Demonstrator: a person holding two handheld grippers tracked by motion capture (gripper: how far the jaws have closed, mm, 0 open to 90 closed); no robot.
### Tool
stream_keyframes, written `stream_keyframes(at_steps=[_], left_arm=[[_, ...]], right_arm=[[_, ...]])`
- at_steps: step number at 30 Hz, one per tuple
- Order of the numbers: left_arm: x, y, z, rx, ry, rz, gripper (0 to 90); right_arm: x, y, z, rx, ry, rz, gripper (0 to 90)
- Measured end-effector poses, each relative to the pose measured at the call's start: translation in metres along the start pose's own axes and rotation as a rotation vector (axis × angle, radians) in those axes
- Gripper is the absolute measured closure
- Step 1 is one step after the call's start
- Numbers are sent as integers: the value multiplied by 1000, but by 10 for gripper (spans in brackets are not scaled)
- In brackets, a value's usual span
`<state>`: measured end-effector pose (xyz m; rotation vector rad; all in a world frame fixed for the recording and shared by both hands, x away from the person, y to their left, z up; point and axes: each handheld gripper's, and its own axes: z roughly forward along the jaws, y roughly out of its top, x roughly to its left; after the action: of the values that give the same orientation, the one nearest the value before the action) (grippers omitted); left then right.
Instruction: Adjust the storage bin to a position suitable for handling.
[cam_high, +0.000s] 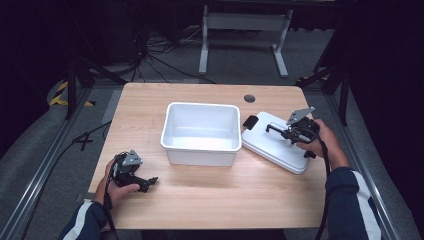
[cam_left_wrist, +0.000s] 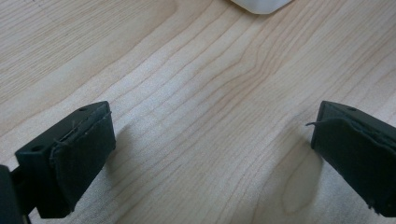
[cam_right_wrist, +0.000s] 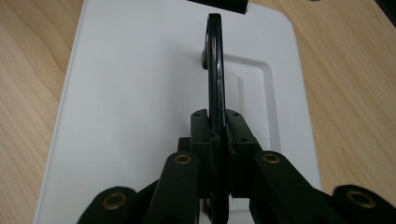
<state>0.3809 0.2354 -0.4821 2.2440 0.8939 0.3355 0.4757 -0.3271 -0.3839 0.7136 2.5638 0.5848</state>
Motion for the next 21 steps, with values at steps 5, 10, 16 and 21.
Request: stream_keyframes(at_steps=[5,10,16,21], left_arm=[[0,0,0,-1,0,0,2],[0,0,0,0,0,0,2],[0,0,0,0,-1,0,2],[0,0,0,-1,-1,0,2]], right_arm=[[1,-3,6,5,8,16,840],[0,-5,6,-10,5,38,801],[1,-4,-1,-44,5,51,765],[2,-3,-5,-63,9,65,711]])
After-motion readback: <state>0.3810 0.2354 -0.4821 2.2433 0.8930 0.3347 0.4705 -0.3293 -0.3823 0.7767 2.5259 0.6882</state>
